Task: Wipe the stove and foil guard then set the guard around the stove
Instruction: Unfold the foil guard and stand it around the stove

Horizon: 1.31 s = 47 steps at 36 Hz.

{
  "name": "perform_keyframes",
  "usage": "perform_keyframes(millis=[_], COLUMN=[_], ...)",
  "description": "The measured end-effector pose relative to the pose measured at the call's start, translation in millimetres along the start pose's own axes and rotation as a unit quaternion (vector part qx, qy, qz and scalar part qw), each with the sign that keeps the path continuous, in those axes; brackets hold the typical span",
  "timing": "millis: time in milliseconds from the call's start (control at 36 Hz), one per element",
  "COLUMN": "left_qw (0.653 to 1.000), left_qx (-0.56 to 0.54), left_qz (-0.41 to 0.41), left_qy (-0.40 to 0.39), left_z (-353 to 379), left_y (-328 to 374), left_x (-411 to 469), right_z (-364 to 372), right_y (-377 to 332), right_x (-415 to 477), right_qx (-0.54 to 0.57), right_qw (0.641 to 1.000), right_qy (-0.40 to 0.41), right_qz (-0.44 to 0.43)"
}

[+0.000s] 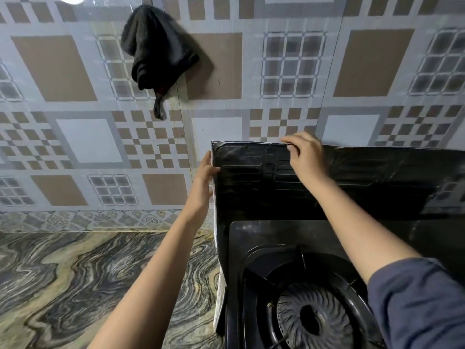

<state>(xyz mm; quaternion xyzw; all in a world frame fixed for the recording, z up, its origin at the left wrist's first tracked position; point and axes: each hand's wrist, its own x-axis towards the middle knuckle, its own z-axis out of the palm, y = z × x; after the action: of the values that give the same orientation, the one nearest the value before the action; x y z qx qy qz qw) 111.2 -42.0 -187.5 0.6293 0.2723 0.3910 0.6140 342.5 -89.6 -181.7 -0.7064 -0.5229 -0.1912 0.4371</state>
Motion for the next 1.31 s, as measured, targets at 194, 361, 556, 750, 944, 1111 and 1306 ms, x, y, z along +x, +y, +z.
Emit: perform_keyframes(millis=[194,361,556,750,944,1111,1306], left_qw=[0.997,0.988,0.927,0.947,0.973,0.995,0.999], left_qx=[0.013,0.118,0.313,0.260,0.196,0.029,-0.027], left_qz=[0.075,0.095,0.207,0.185,0.122,0.089,0.010], left_qy=[0.004,-0.029,-0.003,0.022,0.030,0.043,0.034], left_z=[7.0,0.5,-6.0,0.3,0.2,10.3,8.3], left_y=[-5.4,-6.2,-18.5,-28.3,-14.0,-10.1,-3.8], left_x=[0.0,10.5,10.6,15.3,14.4,3.4,3.5], right_z=[-3.7,-8.5,-6.4,3.0,6.3,12.7,14.7], right_y=[3.4,13.6,18.7,23.8,16.8,8.6,1.3], right_x=[-1.4,2.0,7.0,6.6,7.2,6.6,6.5], right_qx=[-0.010,-0.078,-0.064,-0.025,-0.013,-0.003,0.001], right_qw=[0.997,0.986,0.985,0.984,0.986,0.988,0.987], right_qy=[0.057,0.086,0.092,0.121,0.103,0.097,0.100], right_qz=[0.055,0.122,0.134,0.132,0.128,0.118,0.128])
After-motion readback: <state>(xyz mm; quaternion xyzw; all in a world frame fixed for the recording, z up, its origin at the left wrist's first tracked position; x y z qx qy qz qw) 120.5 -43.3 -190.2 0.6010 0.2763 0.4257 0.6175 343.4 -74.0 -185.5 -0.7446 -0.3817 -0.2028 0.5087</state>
